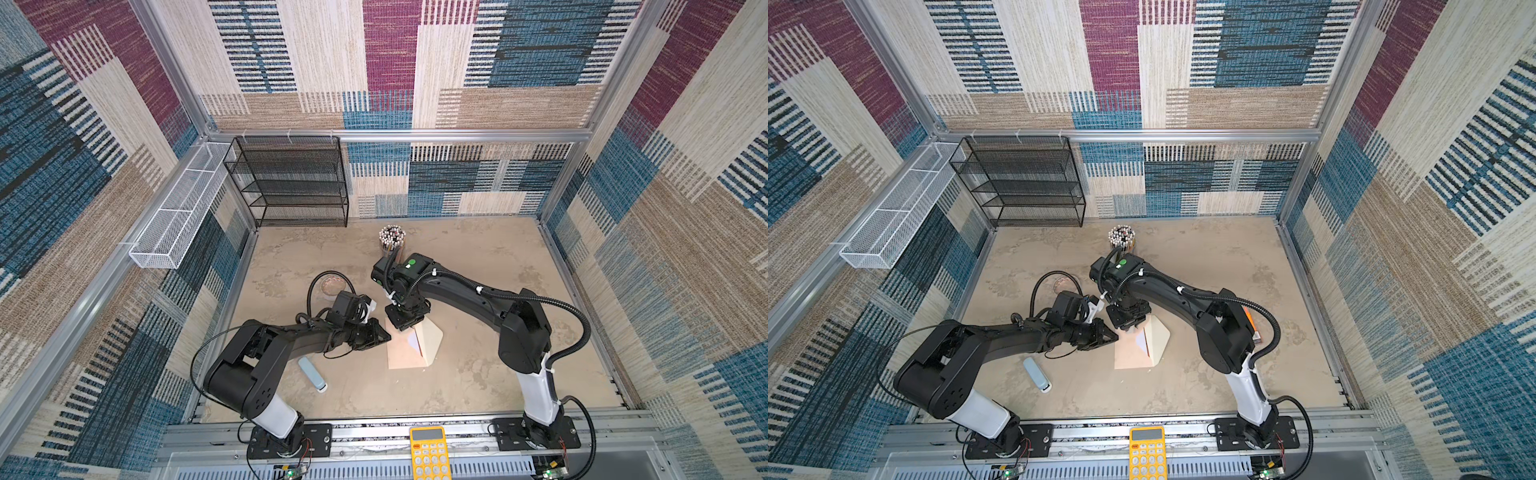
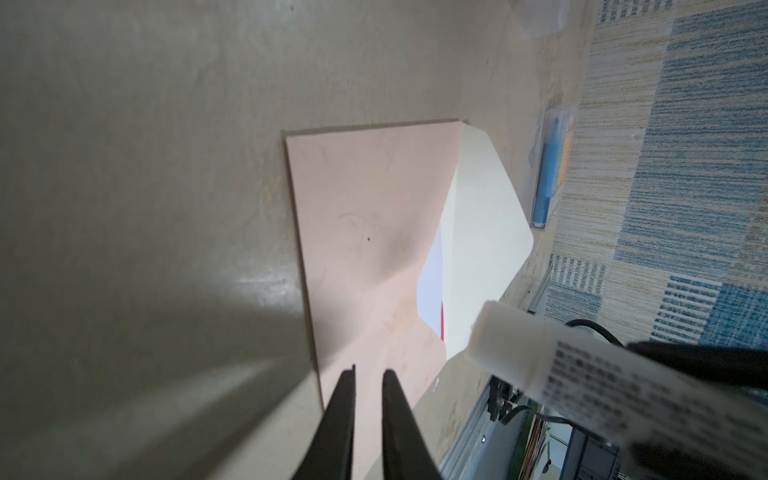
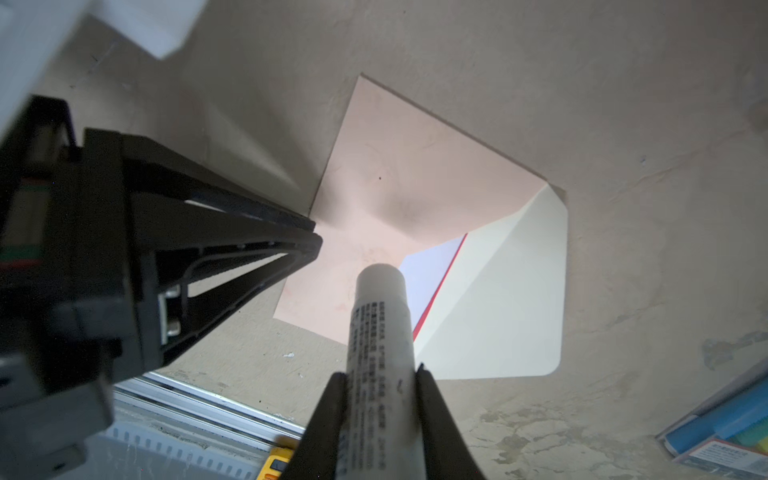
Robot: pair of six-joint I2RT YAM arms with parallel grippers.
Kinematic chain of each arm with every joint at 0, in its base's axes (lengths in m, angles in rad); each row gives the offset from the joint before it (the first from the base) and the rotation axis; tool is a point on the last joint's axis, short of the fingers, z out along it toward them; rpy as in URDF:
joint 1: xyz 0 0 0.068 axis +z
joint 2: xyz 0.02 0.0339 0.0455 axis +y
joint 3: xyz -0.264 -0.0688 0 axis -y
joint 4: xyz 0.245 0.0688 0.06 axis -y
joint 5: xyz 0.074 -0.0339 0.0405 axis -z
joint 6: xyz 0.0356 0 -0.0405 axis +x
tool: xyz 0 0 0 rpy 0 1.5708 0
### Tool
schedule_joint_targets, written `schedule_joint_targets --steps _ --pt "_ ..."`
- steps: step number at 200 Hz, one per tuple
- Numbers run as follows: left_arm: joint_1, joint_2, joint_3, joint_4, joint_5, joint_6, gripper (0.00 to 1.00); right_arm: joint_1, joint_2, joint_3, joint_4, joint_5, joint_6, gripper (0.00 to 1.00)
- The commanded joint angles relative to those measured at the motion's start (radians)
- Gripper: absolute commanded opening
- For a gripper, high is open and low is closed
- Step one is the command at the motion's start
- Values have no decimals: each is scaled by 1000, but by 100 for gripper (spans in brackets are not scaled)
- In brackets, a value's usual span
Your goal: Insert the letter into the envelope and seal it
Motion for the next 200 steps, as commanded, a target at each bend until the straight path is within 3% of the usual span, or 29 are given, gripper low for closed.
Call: schedule_joint_targets --steps 1,87,200 --pt "-1 15 16 27 24 -4 17 1 5 3 -8 -22 -9 13" --pt "-2 68 36 28 40 7 17 1 41 -8 -8 -33 -26 13" --pt "-2 117 58 -15 42 31 6 0 69 -22 -7 -41 -49 12"
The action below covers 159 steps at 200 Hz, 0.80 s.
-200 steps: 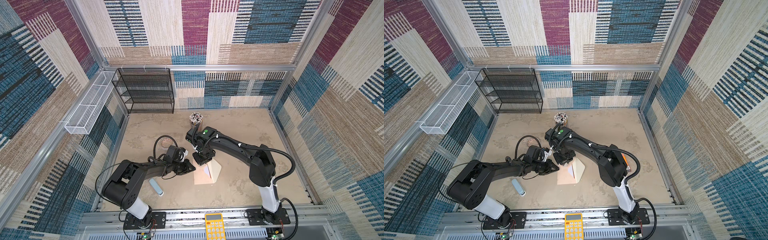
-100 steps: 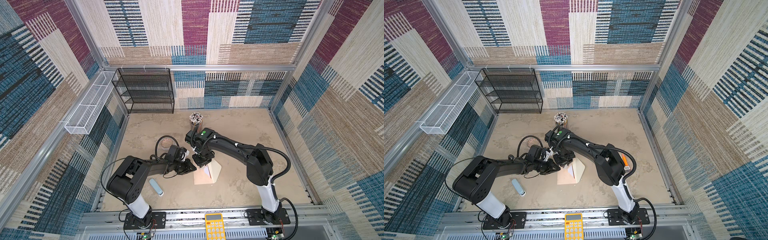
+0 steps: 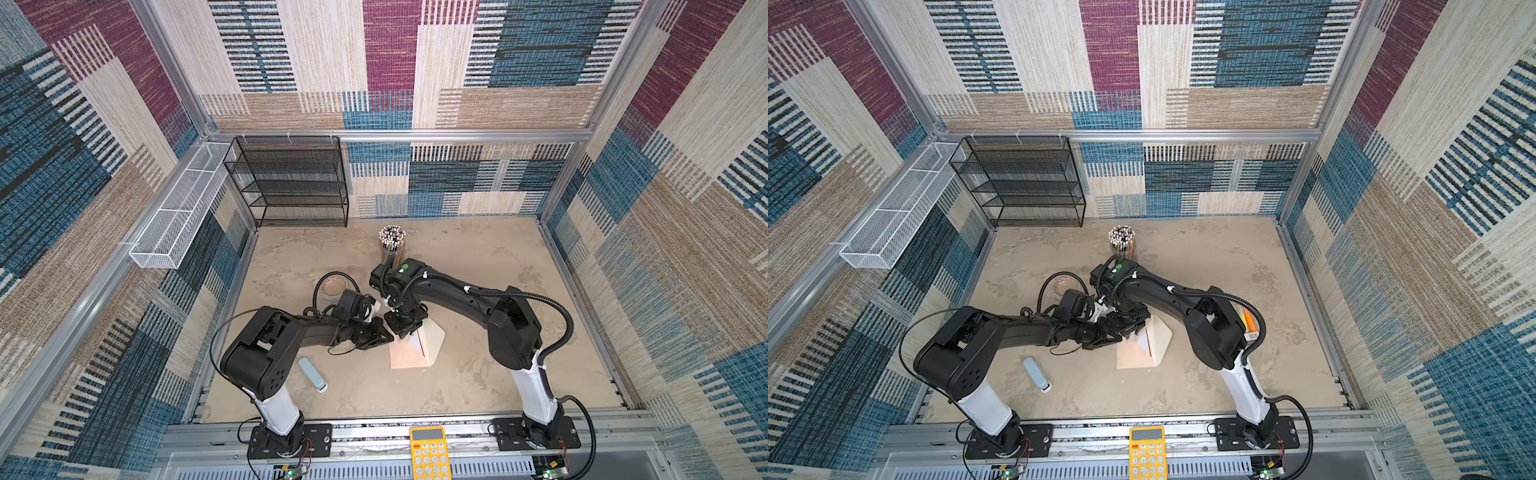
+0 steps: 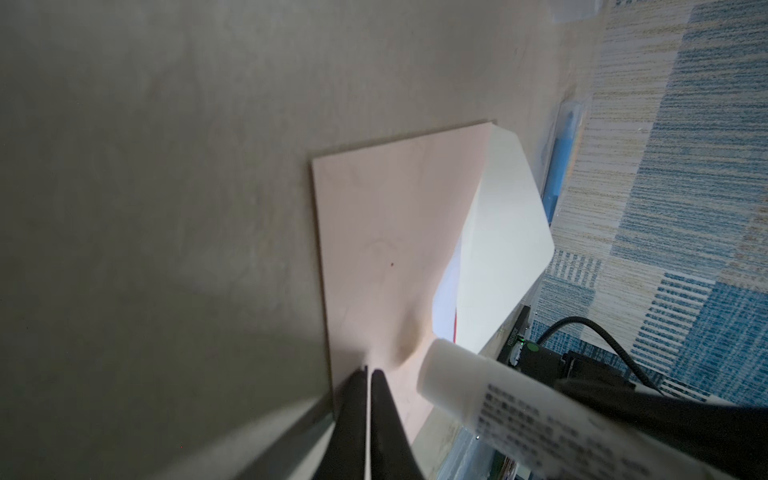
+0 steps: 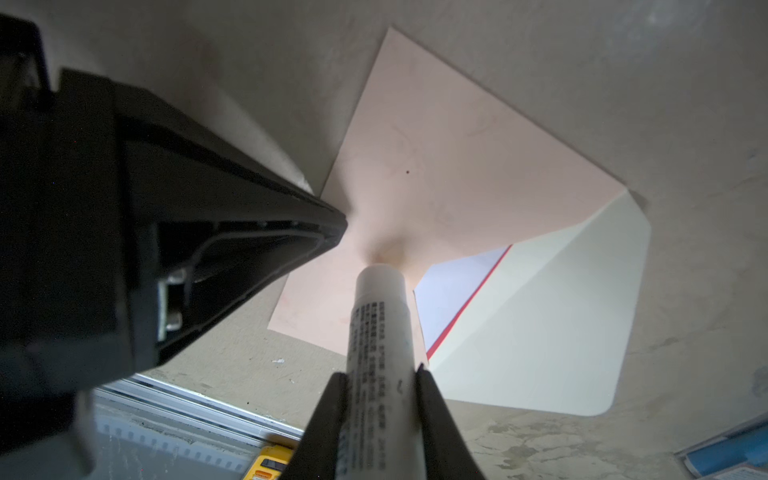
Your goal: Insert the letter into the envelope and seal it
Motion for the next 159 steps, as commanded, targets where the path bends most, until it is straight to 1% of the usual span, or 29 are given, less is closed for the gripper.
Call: schedule_joint_targets --steps 1,39,75,146,159 --pt "1 4 6 -29 -8 25 6 0 3 -6 -6 3 -8 12" --pt "0 9 4 -37 -14 30 4 -7 5 -7 -6 19 -5 10" --pt "0 17 3 -30 -12 28 4 -10 14 -9 -7 27 -8 8" --pt "0 27 14 -35 -9 31 4 -13 12 -13 -7 31 -8 0" --pt "0 26 15 -36 -9 31 4 -14 13 -19 -8 31 -9 0"
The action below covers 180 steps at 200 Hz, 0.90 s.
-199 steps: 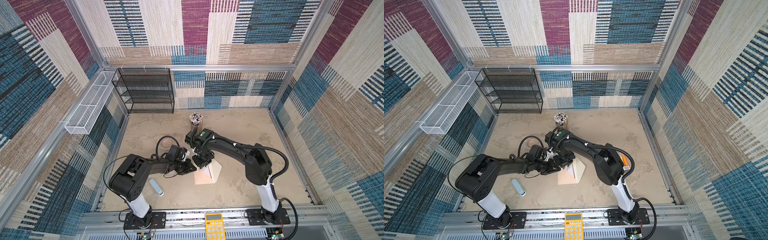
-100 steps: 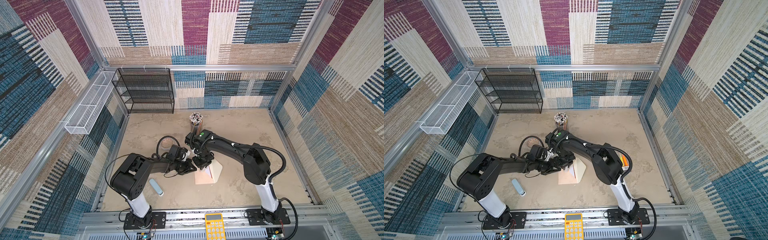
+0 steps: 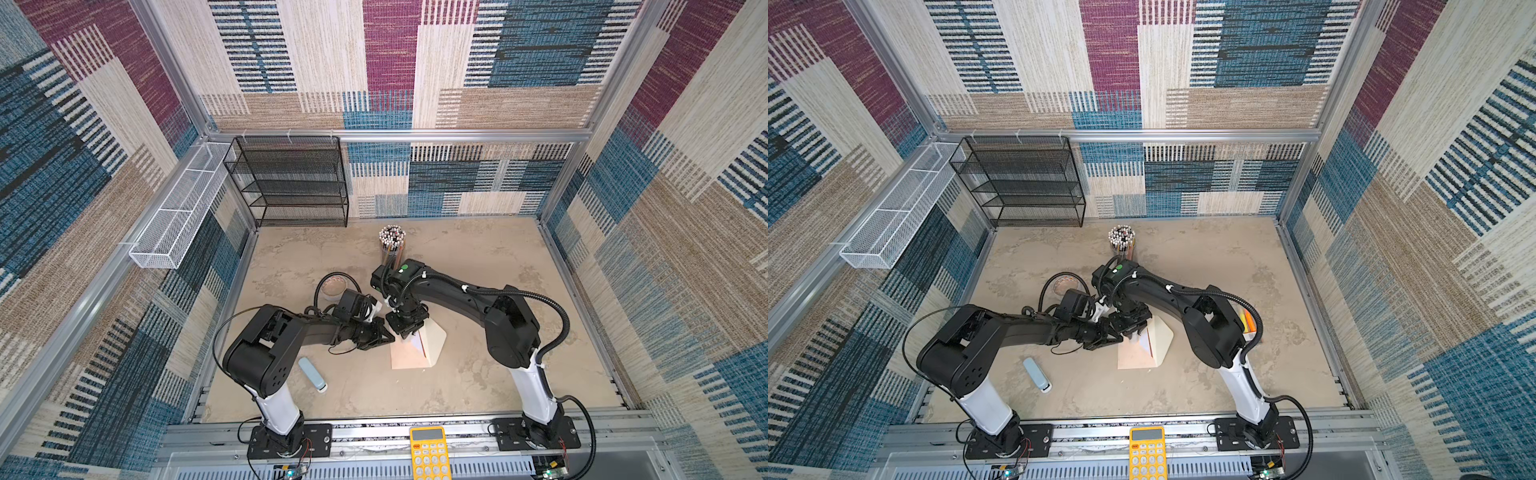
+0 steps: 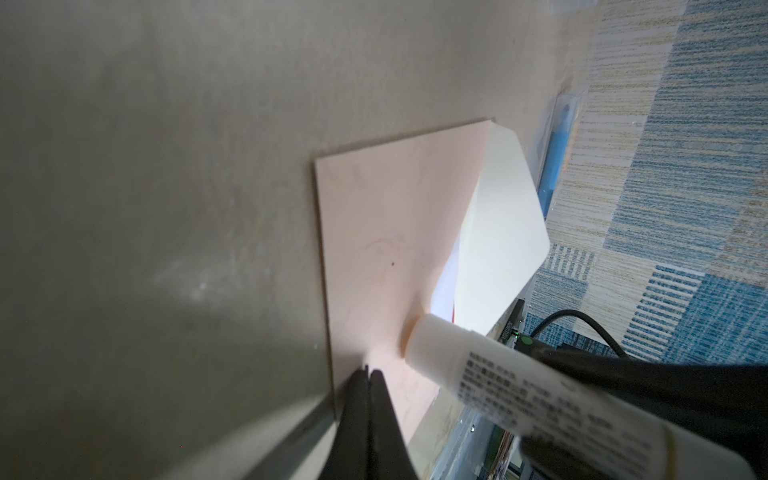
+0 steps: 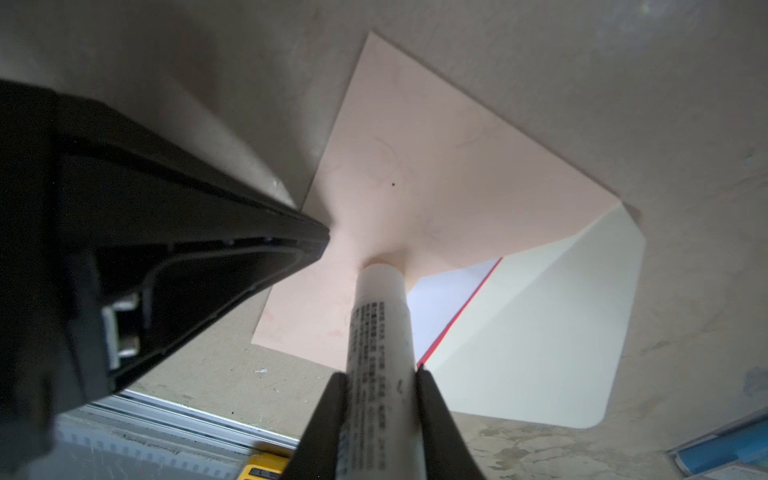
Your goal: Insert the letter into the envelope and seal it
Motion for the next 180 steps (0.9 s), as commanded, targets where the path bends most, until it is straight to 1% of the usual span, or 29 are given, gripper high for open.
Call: schedule_joint_targets --steps 1,75,180 --pt "0 6 4 -37 -32 26 4 -2 -2 -7 -8 12 -6 0" --pt "0 8 8 -46 -36 29 4 -2 -16 -23 -8 14 -3 0" --pt "0 10 18 -51 -26 29 4 -1 43 -14 -5 1 -16 0"
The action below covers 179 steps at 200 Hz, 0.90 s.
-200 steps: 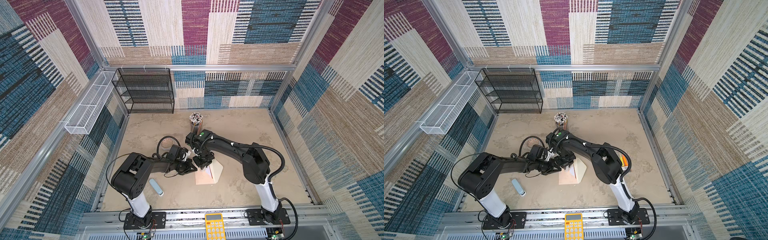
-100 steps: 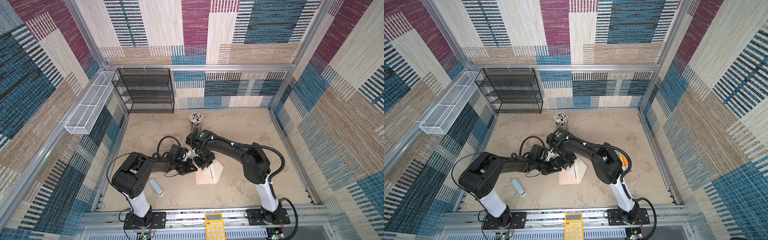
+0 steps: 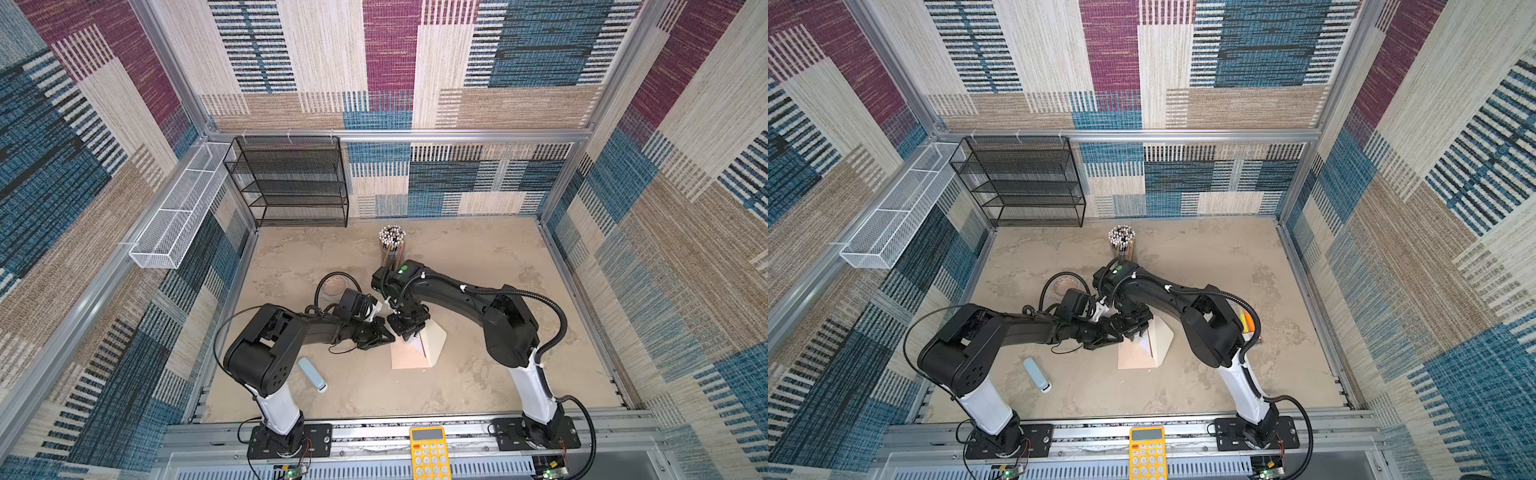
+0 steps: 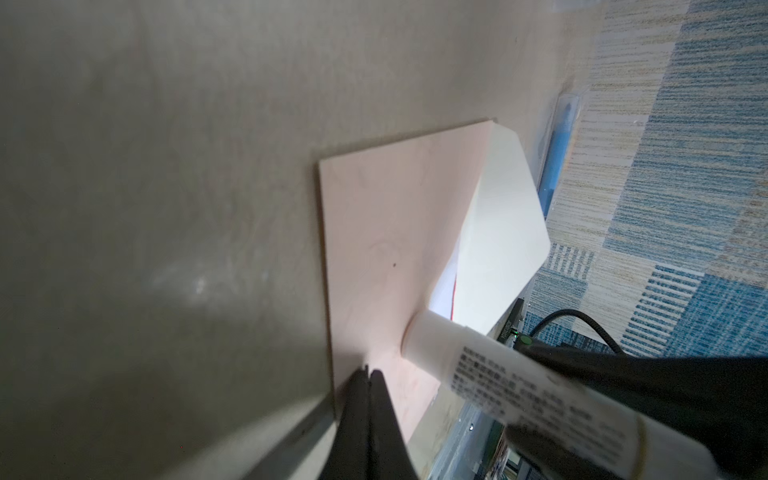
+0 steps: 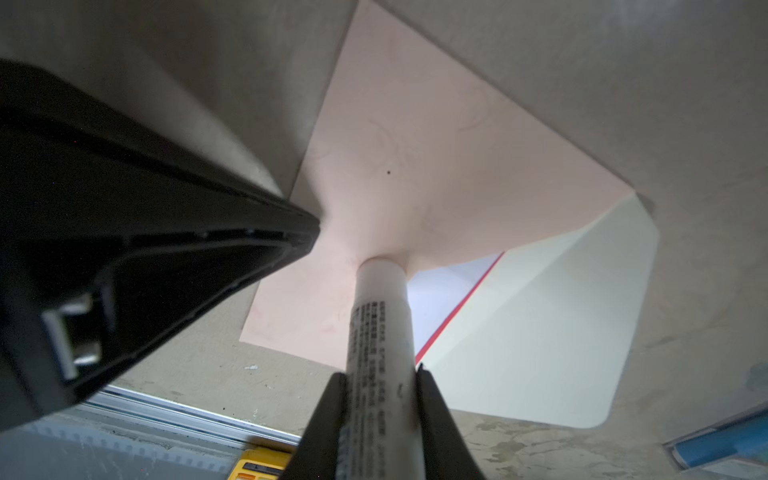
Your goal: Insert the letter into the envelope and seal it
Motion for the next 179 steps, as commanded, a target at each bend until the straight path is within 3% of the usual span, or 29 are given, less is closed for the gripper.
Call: schedule_joint_targets --steps 1,179 --pt "0 4 7 -38 -29 29 4 1 25 -8 11 -2 -2 0" --pt "-3 25 21 -44 -17 34 4 14 95 81 9 -22 -8 0"
